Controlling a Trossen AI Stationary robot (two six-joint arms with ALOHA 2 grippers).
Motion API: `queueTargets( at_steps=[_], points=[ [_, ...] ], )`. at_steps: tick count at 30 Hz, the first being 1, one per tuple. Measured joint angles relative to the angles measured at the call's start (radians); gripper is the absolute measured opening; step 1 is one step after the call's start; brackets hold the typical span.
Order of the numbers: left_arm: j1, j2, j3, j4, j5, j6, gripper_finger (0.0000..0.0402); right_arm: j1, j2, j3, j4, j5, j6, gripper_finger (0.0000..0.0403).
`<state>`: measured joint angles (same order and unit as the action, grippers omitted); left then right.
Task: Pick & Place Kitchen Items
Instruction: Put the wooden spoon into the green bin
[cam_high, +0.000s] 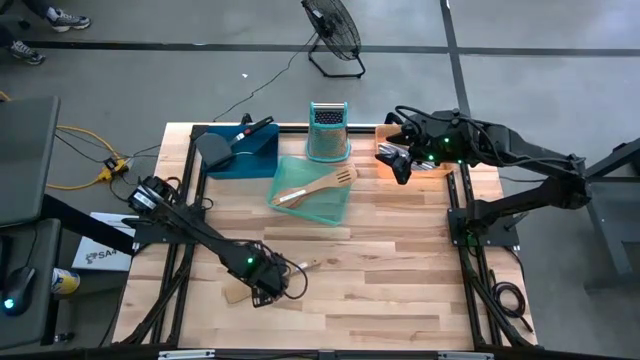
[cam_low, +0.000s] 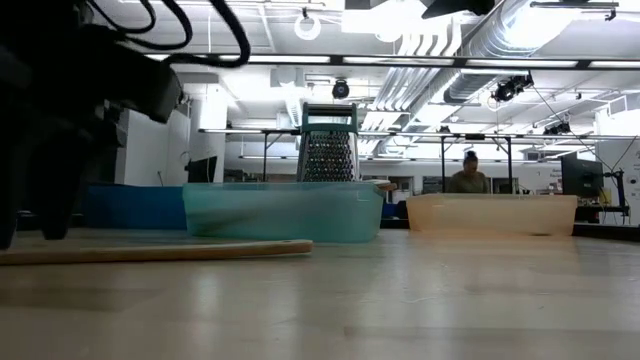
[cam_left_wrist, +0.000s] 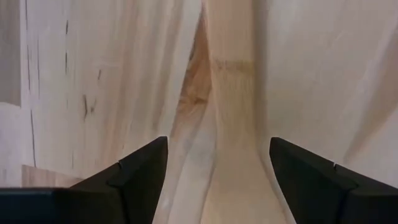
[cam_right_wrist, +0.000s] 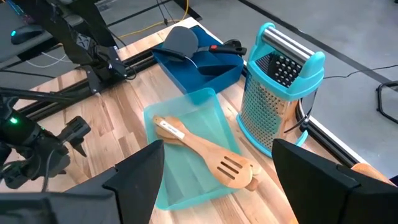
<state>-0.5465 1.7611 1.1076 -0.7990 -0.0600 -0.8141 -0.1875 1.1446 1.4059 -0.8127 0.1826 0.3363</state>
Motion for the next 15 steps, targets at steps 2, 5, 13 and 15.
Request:
queueTargets(
  at_steps=[2,5,13,15],
  points=[
    [0.000,0.009,0.000,-0.002,0.000,-0.028,0.0278,0.000,0.000,0.000,0.000,0.000,0.001,0.0290],
    [0.003,0.022,0.000,0.002,-0.013,-0.065,0.0278,0.000,0.000,0.000,0.000,0.000,0.001,0.0290],
    [0.002,0.052,0.001,0.044,-0.007,-0.071,0.0277,0.000,0.000,0.000,-0.003,0.000,0.000,0.0290],
    [0.002,0.053,0.001,0.043,-0.010,-0.071,0.0276,0.000,0.000,0.000,-0.003,0.000,0.000,0.0290]
  ],
)
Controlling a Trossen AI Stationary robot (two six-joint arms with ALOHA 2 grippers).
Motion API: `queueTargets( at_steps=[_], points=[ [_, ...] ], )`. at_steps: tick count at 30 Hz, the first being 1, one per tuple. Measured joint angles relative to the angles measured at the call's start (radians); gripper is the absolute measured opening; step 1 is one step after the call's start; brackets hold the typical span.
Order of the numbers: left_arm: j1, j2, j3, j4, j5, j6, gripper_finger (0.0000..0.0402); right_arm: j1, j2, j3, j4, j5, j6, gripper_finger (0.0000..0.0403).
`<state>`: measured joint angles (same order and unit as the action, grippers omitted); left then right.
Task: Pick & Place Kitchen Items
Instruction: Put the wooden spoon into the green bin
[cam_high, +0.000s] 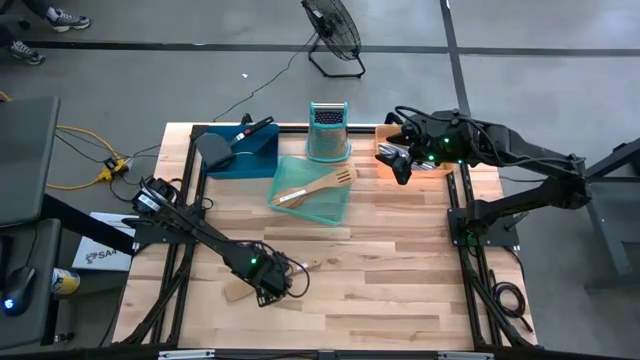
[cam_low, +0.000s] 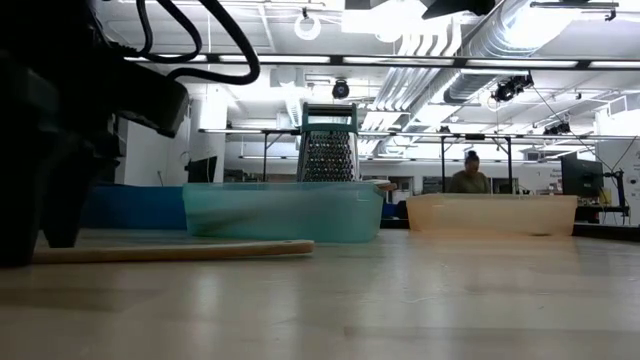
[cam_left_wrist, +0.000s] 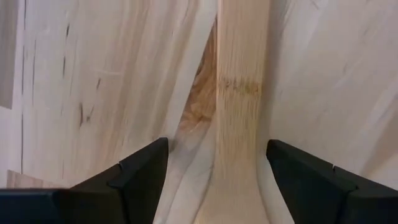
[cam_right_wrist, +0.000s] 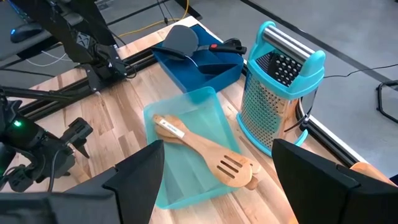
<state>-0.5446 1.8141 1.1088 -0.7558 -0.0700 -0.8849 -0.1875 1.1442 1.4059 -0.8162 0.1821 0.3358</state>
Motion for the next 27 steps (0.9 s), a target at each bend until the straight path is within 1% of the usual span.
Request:
queueTargets(
  at_steps=[4,11,16,20,23,27],
  points=[
    [0.001,0.001,-0.007,0.009,0.002,0.026,0.0253,0.000,0.000,0.000,-0.002,-0.002,0.000,0.0290],
    [0.000,0.002,-0.008,0.030,0.014,0.050,0.0171,0.000,0.000,0.000,-0.006,-0.002,0.000,0.0290],
    [0.001,0.003,-0.009,0.035,0.014,0.049,0.0124,0.000,0.000,0.000,-0.006,-0.002,0.000,0.0290],
    [0.001,0.019,-0.010,0.044,0.022,0.043,0.0096,0.000,0.000,0.000,-0.005,-0.002,0.000,0.0290],
    [0.002,0.044,-0.009,0.046,0.058,0.046,0.0079,0.000,0.000,0.000,-0.005,-0.002,-0.001,0.0290],
    [0.002,0.059,-0.008,0.070,0.087,0.068,0.0073,0.000,0.000,0.000,-0.005,-0.002,-0.006,0.0290]
  ],
)
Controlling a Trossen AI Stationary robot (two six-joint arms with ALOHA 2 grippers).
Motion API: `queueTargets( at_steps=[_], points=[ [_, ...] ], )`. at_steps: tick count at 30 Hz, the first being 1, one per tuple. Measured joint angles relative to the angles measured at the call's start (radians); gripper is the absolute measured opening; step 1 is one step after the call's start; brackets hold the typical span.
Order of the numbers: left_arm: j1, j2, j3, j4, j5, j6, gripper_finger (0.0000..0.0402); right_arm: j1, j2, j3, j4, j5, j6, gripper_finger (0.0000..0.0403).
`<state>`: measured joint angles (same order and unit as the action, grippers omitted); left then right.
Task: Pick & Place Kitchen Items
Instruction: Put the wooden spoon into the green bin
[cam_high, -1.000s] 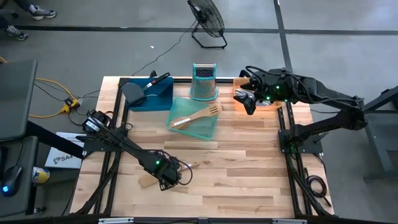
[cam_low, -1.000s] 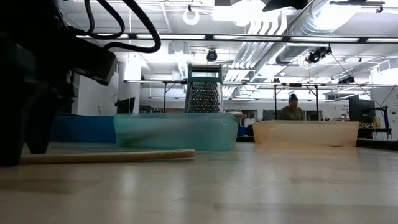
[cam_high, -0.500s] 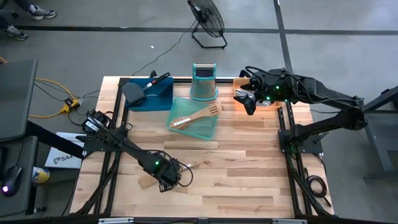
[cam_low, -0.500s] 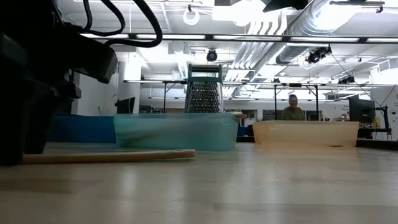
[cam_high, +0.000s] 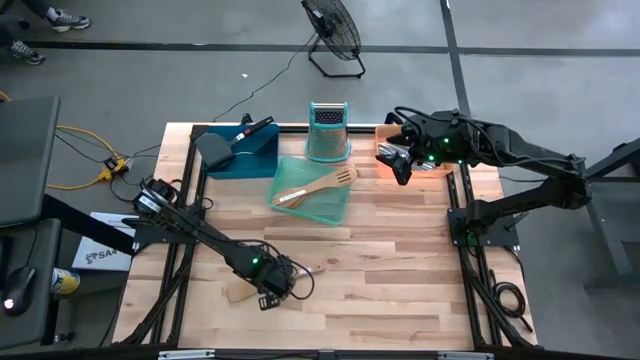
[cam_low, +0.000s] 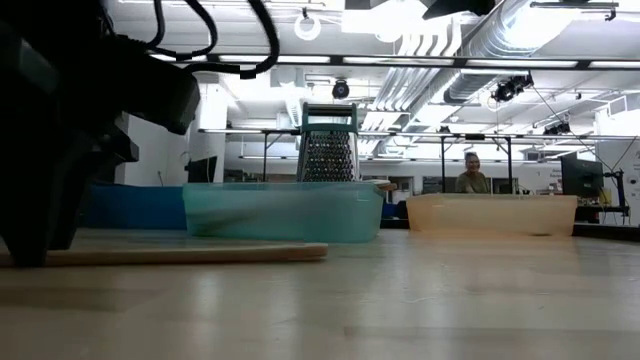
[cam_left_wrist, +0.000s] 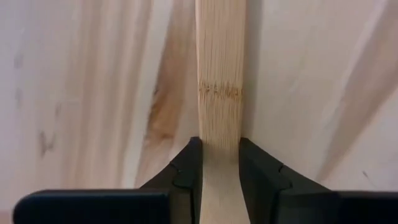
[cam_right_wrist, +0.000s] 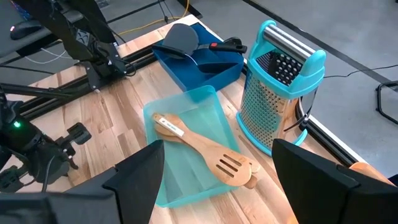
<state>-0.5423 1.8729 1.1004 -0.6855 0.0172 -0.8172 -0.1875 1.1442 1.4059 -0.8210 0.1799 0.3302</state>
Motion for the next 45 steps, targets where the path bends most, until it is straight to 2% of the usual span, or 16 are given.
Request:
queueTargets(
  at_steps=[9,31,35,45],
  points=[
    [0.000,-0.009,-0.001,0.015,0.019,0.009,0.0072,0.000,0.000,0.000,-0.032,0.000,-0.015,0.0290],
    [-0.001,-0.203,-0.005,-0.004,-0.012,-0.001,0.0070,0.000,0.000,0.000,-0.067,0.000,-0.015,0.0290],
    [-0.001,-0.251,-0.005,-0.004,-0.062,-0.018,0.0070,0.000,0.000,0.000,-0.067,0.000,-0.014,0.0290],
    [0.064,-0.317,-0.003,0.012,-0.296,-0.030,0.0070,0.000,0.000,0.000,-0.067,0.000,0.017,0.0290]
  ],
)
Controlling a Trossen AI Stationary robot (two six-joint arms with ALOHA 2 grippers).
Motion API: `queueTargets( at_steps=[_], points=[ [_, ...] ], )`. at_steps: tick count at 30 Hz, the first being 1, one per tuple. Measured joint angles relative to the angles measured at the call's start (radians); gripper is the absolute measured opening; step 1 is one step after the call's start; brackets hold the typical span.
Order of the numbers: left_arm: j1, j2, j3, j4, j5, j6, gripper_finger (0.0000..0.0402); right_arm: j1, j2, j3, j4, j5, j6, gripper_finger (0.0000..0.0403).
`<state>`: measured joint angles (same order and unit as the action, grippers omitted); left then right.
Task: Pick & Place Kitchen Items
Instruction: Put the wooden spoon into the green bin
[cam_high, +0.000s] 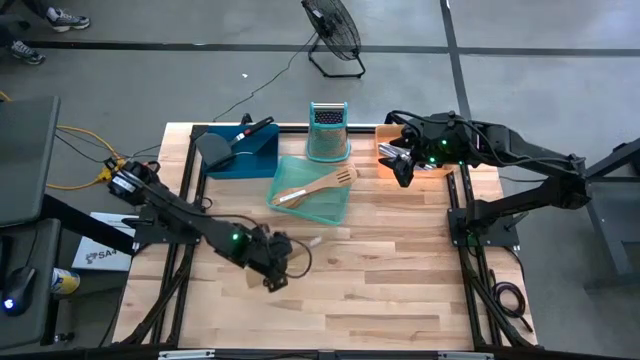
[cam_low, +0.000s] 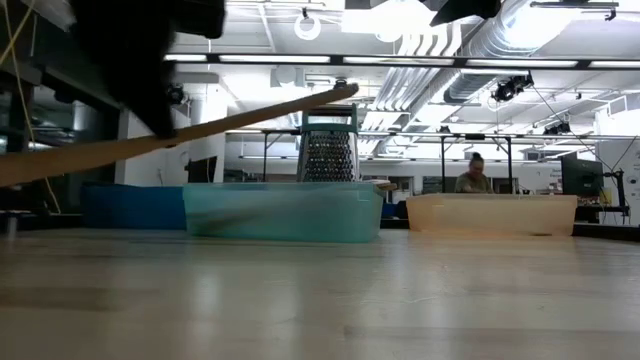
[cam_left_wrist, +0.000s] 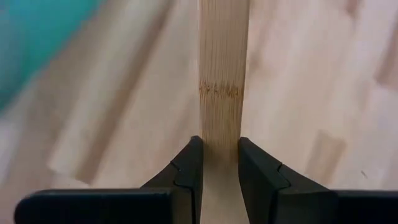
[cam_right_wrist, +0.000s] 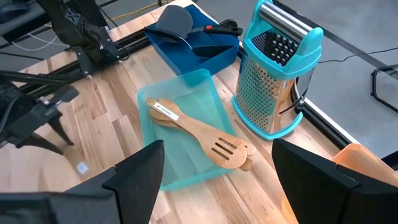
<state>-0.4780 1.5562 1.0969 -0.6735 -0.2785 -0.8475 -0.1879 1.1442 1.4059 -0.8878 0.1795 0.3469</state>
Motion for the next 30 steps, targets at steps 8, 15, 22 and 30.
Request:
queueTargets(
  at_steps=[8,15,22,30],
  points=[
    [0.134,-0.017,0.002,0.154,-0.054,0.148,0.0069,0.000,0.000,0.000,0.000,0.000,-0.001,0.0290],
    [0.260,-0.017,0.052,0.267,0.030,0.319,0.0069,0.000,0.000,0.000,0.000,0.000,-0.003,0.0290],
    [0.397,-0.017,0.160,0.199,0.120,0.530,0.0069,0.000,0.000,0.000,0.000,0.000,-0.001,0.0290],
    [0.527,-0.017,0.203,0.199,0.093,0.714,0.0069,0.000,0.000,0.000,0.001,0.015,0.000,0.0290]
  ],
)
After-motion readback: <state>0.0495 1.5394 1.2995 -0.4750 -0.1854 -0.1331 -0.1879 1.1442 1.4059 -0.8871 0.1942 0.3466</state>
